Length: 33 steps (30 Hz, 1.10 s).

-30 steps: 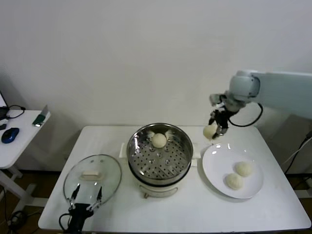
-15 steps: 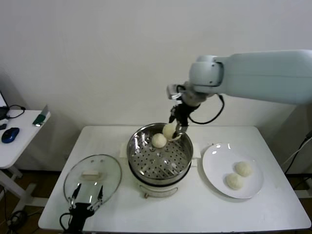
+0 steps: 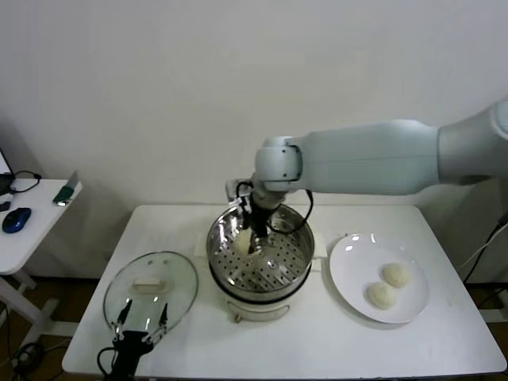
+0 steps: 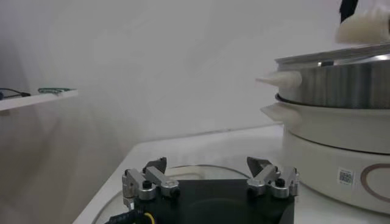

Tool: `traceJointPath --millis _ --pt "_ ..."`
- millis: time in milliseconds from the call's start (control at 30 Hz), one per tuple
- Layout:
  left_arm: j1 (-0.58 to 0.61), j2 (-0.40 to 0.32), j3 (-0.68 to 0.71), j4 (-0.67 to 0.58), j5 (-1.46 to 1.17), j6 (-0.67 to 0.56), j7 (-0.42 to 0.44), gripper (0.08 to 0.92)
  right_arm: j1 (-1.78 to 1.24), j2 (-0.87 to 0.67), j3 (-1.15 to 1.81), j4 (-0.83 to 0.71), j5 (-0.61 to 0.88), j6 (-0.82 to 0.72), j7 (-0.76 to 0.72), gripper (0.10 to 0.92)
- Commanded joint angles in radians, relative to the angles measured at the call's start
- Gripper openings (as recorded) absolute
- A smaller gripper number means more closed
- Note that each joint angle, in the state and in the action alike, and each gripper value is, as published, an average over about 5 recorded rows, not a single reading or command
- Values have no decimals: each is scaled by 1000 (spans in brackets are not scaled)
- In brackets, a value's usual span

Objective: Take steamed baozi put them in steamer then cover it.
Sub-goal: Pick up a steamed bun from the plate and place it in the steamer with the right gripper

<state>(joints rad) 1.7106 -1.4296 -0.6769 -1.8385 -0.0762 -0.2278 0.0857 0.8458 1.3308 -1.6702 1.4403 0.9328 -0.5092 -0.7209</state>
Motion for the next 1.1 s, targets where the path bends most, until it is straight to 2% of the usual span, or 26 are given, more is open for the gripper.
traceJointPath --millis 33,633,733,900,1100 --pt "-1 -2 1 4 1 -2 0 823 -109 76 22 -117 -63 -10 29 628" --pt "-9 -4 -2 14 -2 -2 -1 823 -174 97 33 -160 -109 -8 37 630" --pt "-11 -5 -2 14 -2 -2 -1 823 -179 92 46 -159 -112 -3 46 673" --pt "-12 -10 0 11 0 0 -1 823 -131 66 55 -142 -110 29 16 795" --pt "-10 -15 4 9 5 0 0 823 16 -52 27 -75 -111 111 -88 822"
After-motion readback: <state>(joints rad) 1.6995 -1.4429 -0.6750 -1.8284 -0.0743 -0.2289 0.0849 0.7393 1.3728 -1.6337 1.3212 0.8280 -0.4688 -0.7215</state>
